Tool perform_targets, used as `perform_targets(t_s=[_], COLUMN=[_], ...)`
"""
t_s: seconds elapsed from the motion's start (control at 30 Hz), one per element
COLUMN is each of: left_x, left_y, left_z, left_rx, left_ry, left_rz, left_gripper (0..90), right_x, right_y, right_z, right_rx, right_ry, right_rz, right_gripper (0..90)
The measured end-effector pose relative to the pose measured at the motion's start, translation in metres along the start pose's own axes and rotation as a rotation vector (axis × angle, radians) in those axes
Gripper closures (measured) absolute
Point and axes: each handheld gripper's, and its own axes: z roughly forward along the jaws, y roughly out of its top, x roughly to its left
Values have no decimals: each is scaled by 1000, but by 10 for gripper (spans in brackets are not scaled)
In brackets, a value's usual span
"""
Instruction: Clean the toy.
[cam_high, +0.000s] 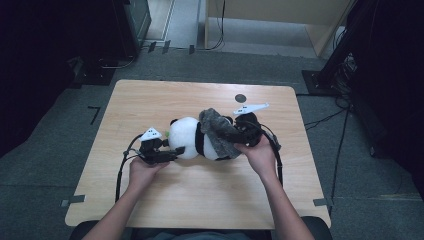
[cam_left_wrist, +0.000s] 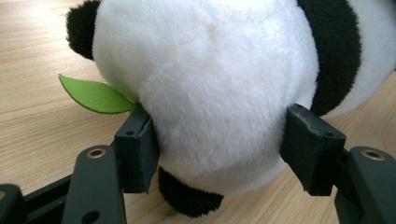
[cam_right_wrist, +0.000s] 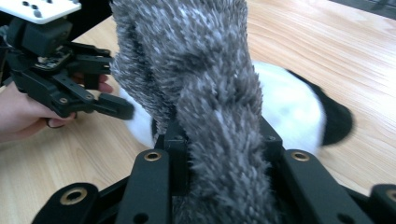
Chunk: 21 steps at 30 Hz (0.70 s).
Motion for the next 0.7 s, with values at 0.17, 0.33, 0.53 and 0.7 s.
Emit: perform_targets(t_s=[0.17,0.33,0.53,0.7], left_x=[0,0,0,0], left_y=[0,0,0,0], left_z=[0,0,0,0], left_rx=[1,2,6,8], left_ry=[1,1,2,3], left_rz=[1,2,1,6], left_gripper=[341,341,344,345], right_x=[-7,-9,-18,-34], right_y=[-7,-9,-11,-16], right_z=[-7,-13,-31,-39], right_rx=[-9,-12,-53,-67], right_ry=[-6,-3,-64,-151], right_rz=[21,20,37,80], right_gripper=[664,724,726,725])
